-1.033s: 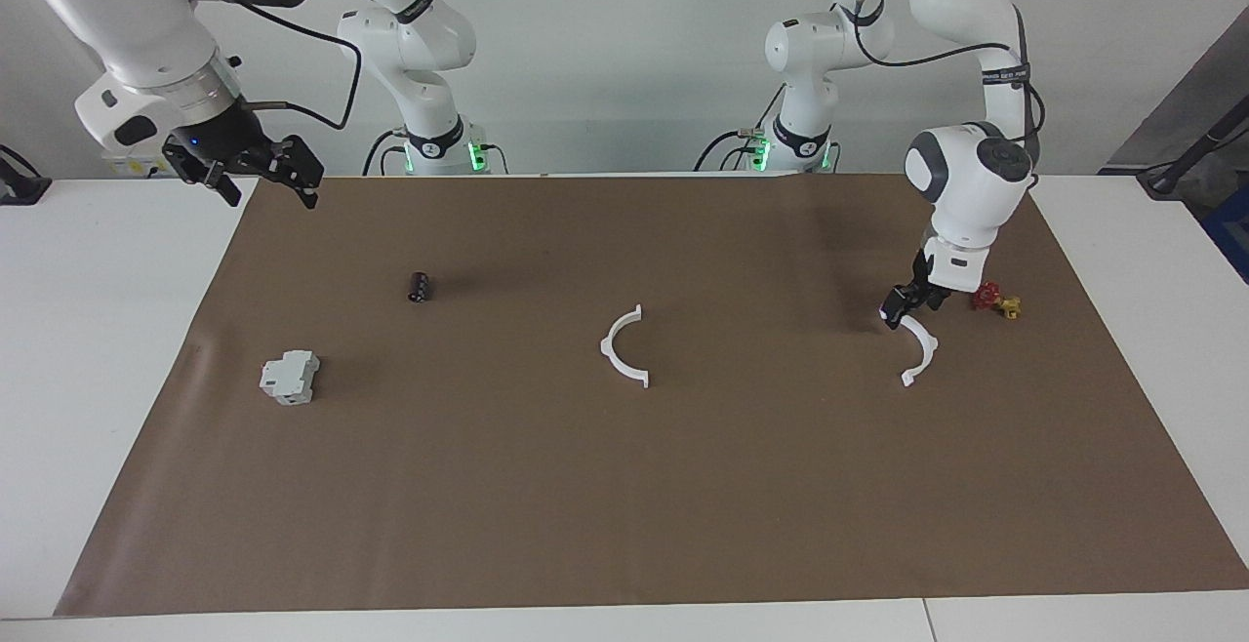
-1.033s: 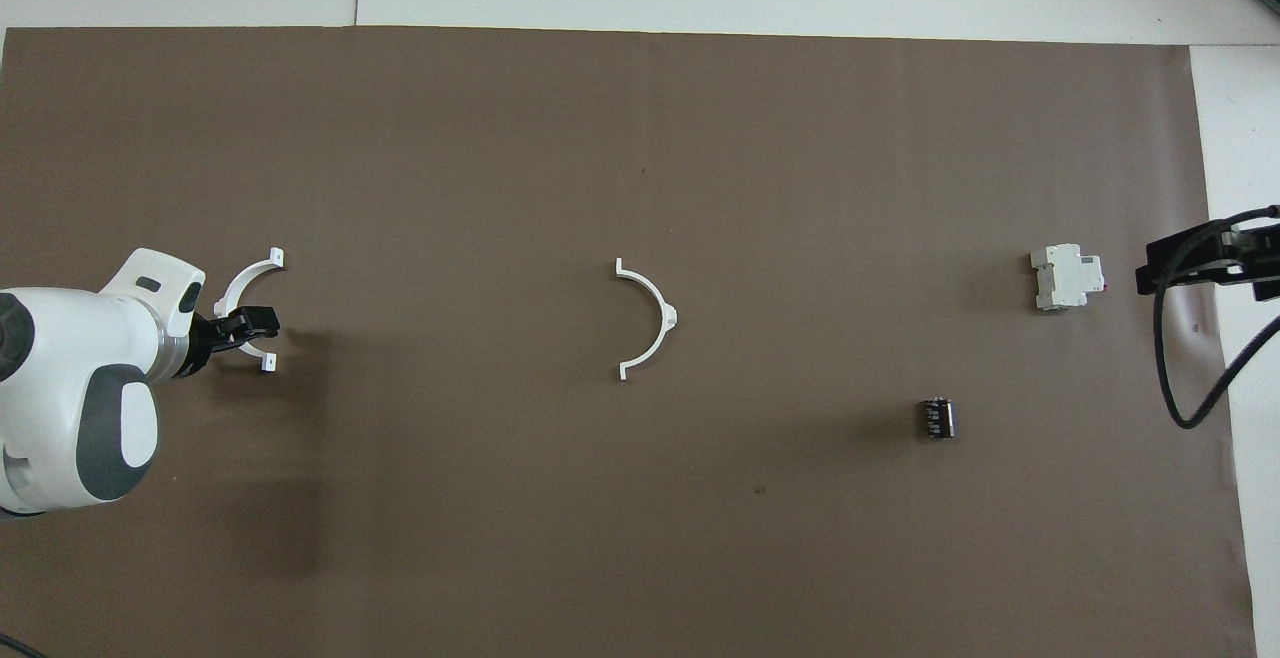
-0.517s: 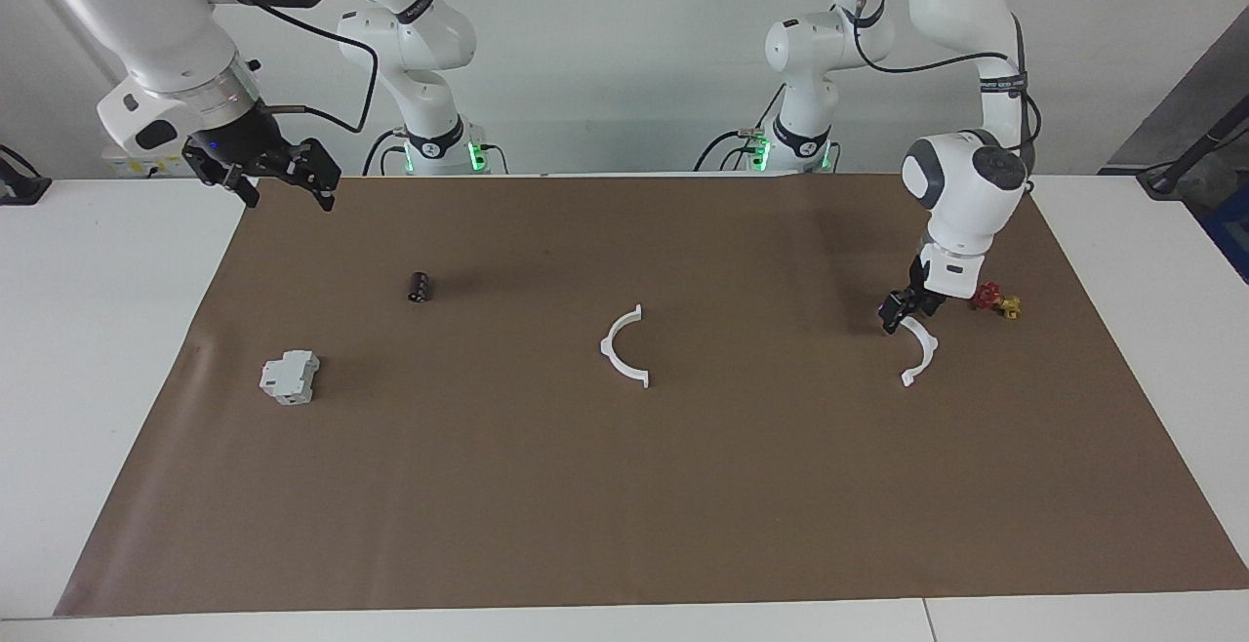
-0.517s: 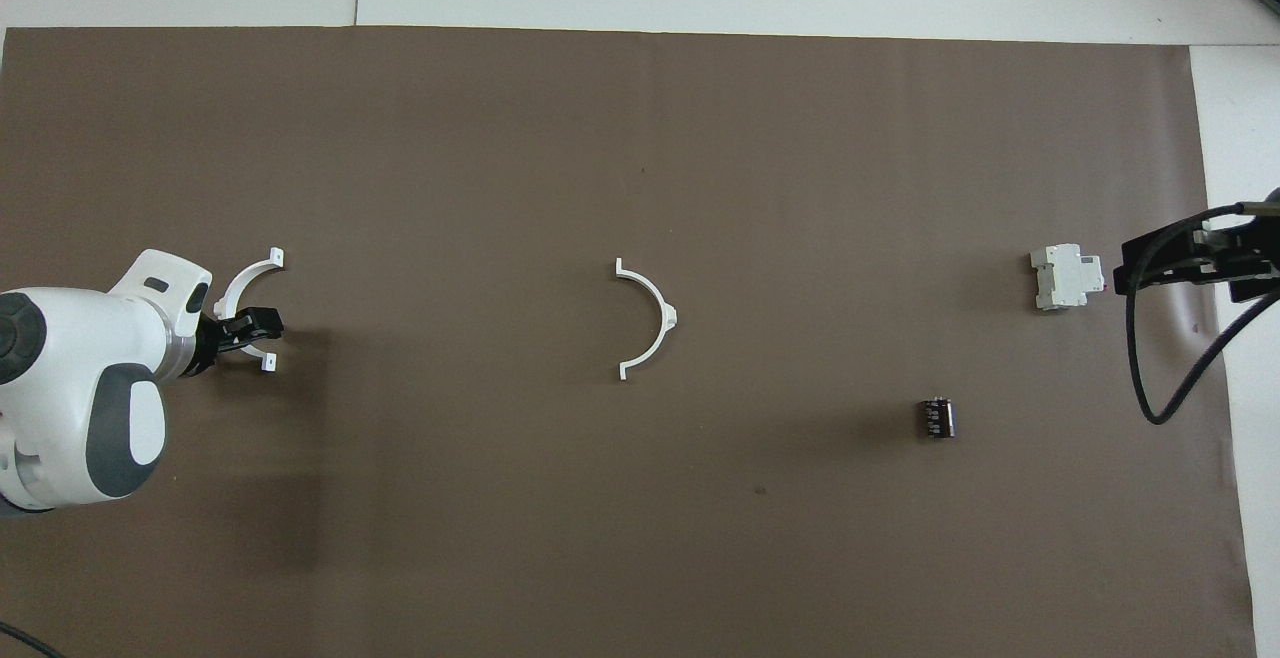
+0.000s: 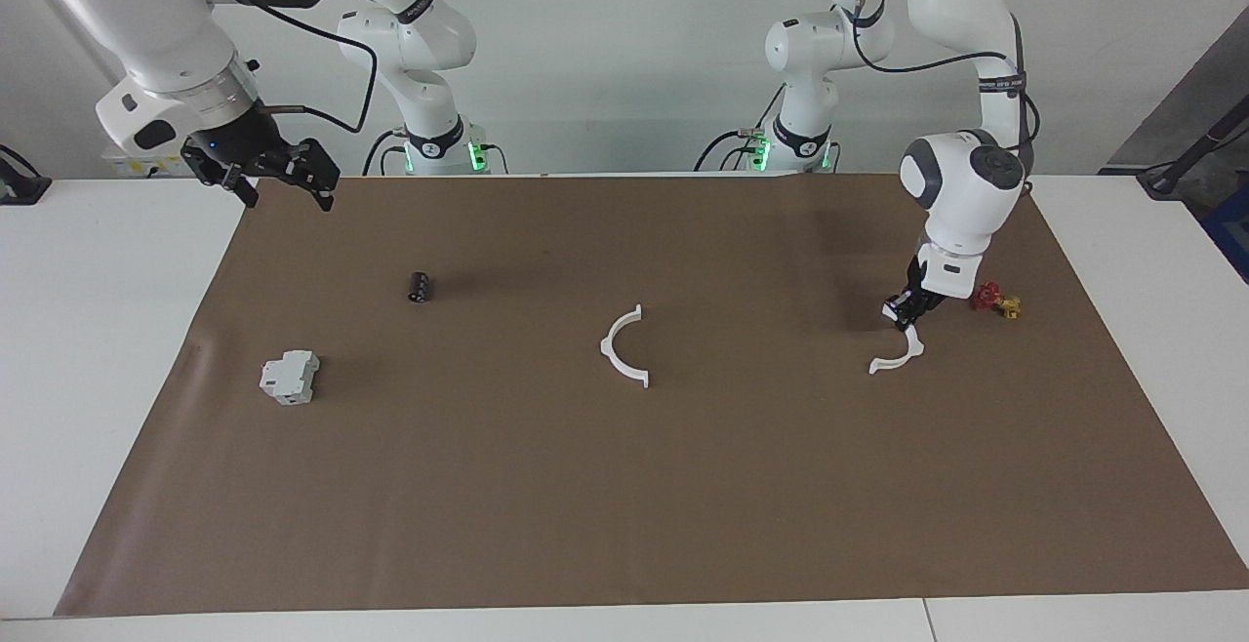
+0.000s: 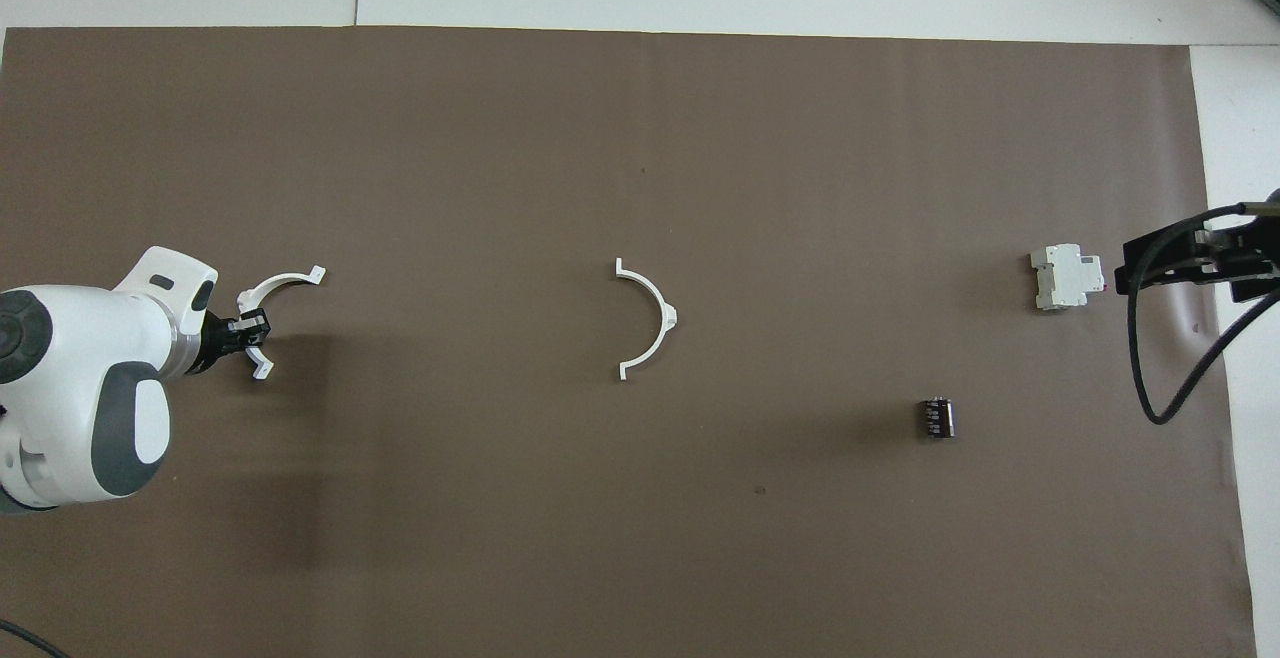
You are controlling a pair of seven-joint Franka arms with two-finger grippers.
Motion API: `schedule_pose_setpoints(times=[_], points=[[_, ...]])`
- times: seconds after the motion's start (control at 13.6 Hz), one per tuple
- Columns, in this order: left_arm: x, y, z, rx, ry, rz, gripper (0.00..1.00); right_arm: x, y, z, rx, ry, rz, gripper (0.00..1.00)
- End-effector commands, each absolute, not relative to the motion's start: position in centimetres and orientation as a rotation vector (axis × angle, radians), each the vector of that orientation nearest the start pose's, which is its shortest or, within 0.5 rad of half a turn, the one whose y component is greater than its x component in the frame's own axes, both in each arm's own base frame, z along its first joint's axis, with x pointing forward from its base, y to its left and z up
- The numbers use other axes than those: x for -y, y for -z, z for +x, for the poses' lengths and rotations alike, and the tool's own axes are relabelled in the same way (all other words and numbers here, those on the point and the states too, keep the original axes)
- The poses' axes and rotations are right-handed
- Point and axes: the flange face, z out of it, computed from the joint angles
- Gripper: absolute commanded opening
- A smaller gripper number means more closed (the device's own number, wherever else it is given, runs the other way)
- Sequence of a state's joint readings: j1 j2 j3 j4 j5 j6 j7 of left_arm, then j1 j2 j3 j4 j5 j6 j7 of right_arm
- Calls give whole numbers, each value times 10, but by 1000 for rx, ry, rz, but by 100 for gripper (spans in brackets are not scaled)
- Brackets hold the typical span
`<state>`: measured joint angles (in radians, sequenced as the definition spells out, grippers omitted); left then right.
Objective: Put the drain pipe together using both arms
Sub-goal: 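Grasp and lift the second white arc with the left gripper, then carry the second arc with the left gripper toward the placed arc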
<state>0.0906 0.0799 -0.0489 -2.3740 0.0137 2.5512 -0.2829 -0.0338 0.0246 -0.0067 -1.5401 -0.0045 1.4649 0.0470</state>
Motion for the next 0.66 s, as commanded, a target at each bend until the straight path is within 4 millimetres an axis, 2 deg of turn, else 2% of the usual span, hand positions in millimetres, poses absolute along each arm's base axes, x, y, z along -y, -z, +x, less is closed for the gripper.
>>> schedule_pose_setpoints(times=[0.0,0.15,0.3,0.59], points=[[17,-319,520,506,110,-3110,0,26,-611,544,-102,-164,-3139,100],[60,-348,534,565,103,-3106,0,26,-612,542,-89,-166,-3138,100],[127,-373,541,766,82,-3064,0,20,-614,541,-68,-162,-3143,100],[250,-378,495,906,97,-2998,0,24,-614,542,-75,-157,-3142,100]])
